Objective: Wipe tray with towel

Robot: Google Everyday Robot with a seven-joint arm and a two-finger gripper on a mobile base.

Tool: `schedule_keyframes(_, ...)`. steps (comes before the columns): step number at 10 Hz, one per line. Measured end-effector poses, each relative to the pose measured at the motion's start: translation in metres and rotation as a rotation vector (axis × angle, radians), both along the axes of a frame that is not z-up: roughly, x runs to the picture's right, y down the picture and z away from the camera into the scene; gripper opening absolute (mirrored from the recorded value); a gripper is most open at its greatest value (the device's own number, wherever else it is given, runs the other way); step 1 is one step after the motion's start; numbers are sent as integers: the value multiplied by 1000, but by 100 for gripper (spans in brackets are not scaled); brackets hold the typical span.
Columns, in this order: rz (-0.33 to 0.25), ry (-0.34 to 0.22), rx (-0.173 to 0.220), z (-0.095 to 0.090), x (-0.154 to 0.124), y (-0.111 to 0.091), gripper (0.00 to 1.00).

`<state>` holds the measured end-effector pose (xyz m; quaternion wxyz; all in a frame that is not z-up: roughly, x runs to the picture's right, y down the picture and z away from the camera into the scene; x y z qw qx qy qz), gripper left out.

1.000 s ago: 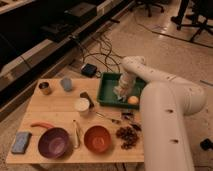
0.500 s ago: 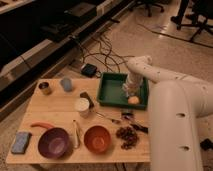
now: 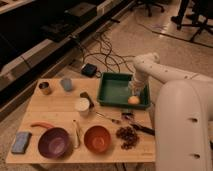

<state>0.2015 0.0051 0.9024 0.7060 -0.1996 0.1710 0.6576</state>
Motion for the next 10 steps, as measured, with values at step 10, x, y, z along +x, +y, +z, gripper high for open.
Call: schedule_keyframes(10, -98, -130, 52, -27, -108, 26, 0)
